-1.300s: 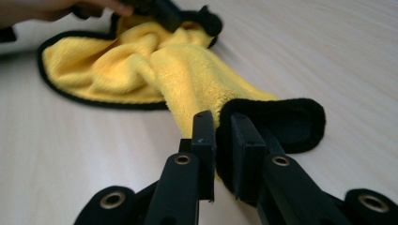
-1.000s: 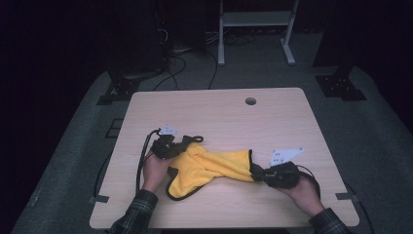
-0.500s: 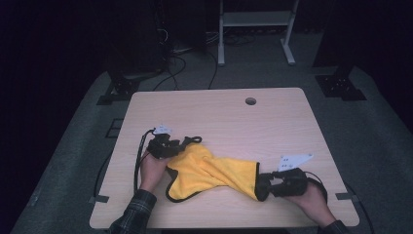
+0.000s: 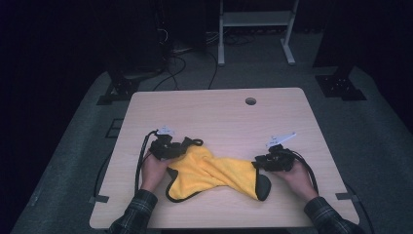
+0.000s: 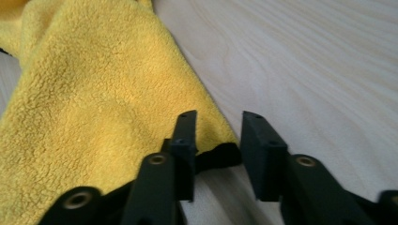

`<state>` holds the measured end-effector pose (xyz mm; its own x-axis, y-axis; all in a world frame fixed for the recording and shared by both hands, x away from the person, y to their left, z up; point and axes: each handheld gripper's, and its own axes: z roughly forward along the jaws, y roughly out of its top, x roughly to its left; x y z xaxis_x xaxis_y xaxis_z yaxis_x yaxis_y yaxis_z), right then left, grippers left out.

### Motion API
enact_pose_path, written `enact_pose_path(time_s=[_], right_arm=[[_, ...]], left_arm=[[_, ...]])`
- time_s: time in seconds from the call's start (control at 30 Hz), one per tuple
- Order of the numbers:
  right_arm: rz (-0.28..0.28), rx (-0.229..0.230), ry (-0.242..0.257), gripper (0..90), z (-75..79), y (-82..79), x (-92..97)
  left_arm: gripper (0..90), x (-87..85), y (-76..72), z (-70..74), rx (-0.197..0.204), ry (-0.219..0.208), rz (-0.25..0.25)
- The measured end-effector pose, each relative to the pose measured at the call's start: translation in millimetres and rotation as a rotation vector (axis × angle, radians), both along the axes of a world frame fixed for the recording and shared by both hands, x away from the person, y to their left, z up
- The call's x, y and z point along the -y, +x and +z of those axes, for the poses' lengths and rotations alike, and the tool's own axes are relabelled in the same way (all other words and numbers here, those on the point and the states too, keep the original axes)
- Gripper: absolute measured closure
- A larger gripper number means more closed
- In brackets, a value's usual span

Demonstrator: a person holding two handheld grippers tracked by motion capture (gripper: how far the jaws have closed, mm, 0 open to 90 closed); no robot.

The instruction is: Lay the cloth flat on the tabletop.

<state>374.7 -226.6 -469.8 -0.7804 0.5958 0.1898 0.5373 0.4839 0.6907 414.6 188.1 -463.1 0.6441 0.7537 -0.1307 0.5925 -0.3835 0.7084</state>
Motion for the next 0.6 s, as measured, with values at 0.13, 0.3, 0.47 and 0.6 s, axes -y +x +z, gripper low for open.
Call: enact_pose_path(time_s=[0.13, 0.3, 0.47, 0.6], right_arm=[[0.000, 0.027, 0.006, 84.0, 4.0, -2.8, -0.3], [0.004, 0.106, 0.094, 84.8, 30.9, -14.8, -0.2], [0.116, 0.190, 0.187, 84.9, 62.3, -42.1, -19.4], [0.257, 0.176, 0.212, 84.9, 62.5, -66.1, -46.1]], left_arm=[[58.1, 2.4, -0.4, -2.3, -0.009, 0.015, 0.007], [54.3, 2.5, -0.3, -2.8, -0.012, 0.007, 0.007], [50.0, 4.1, -1.2, -3.0, -0.008, 0.013, 0.007], [48.7, 3.1, -1.4, -2.7, -0.010, 0.018, 0.001]])
